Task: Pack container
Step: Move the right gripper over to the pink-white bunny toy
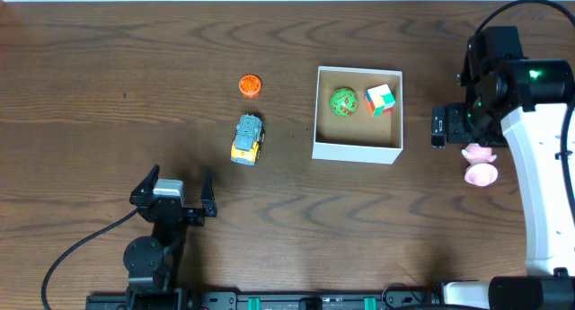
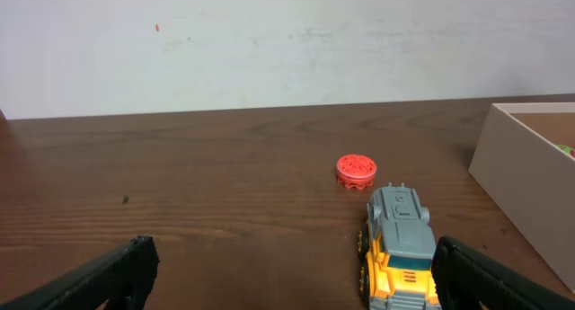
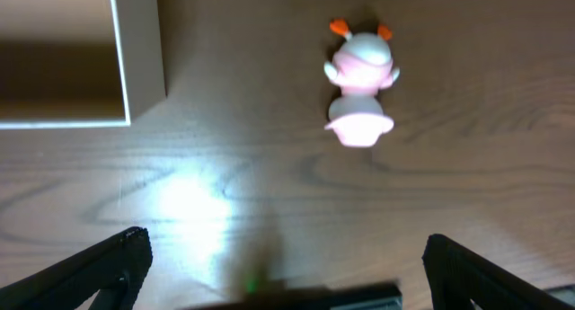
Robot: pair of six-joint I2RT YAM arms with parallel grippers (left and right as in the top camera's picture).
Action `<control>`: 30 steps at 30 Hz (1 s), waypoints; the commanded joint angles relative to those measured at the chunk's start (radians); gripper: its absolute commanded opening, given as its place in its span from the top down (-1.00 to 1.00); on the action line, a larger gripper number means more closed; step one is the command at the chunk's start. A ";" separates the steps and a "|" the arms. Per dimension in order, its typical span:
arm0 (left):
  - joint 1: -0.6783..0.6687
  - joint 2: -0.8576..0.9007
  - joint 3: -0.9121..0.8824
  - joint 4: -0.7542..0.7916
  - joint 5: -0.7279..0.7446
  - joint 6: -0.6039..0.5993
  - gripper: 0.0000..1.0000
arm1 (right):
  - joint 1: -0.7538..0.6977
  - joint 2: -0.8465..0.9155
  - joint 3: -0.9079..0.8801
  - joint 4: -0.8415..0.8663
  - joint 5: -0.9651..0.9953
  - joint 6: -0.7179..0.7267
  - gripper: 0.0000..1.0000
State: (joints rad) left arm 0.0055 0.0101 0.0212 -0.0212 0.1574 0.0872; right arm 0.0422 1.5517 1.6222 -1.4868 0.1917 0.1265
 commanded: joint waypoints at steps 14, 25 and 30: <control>0.002 -0.006 -0.017 -0.034 0.014 0.018 -0.96 | -0.007 0.005 -0.257 0.256 -0.026 -0.165 -0.99; 0.002 -0.006 -0.017 -0.034 0.014 0.018 -0.96 | -0.027 0.005 -0.284 0.372 -0.134 -0.232 -0.98; 0.002 -0.006 -0.017 -0.034 0.014 0.018 -0.96 | -0.054 0.005 -0.285 0.376 -0.197 -0.284 -0.98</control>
State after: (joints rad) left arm 0.0055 0.0101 0.0212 -0.0216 0.1574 0.0872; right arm 0.0090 1.5551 1.3415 -1.1114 0.0540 -0.1028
